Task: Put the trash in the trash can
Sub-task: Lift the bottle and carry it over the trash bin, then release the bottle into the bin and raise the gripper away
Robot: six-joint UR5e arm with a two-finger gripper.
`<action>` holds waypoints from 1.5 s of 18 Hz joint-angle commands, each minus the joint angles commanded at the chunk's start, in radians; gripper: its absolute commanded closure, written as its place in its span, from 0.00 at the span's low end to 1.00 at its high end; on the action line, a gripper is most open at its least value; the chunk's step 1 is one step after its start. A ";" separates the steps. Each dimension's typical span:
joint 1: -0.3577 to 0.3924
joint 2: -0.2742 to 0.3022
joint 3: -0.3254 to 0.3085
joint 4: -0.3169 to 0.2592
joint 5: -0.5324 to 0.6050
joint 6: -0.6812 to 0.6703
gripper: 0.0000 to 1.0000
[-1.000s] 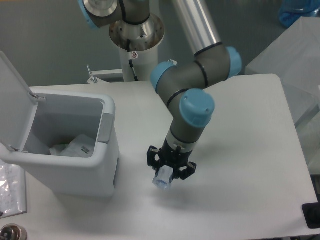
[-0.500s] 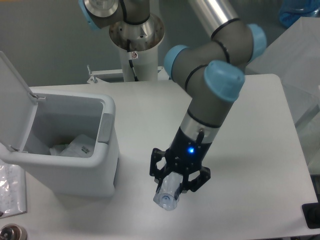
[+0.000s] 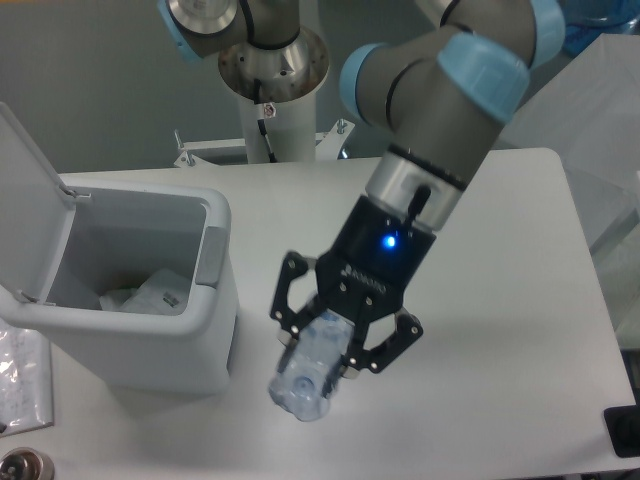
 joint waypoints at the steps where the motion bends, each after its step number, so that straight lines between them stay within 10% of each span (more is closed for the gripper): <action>1: 0.000 0.009 0.000 0.000 -0.034 0.000 0.50; 8: -0.017 0.074 -0.057 0.002 -0.246 0.003 0.43; 21: -0.117 0.170 -0.323 0.060 -0.258 0.147 0.42; 27: -0.117 0.196 -0.422 0.061 -0.254 0.258 0.00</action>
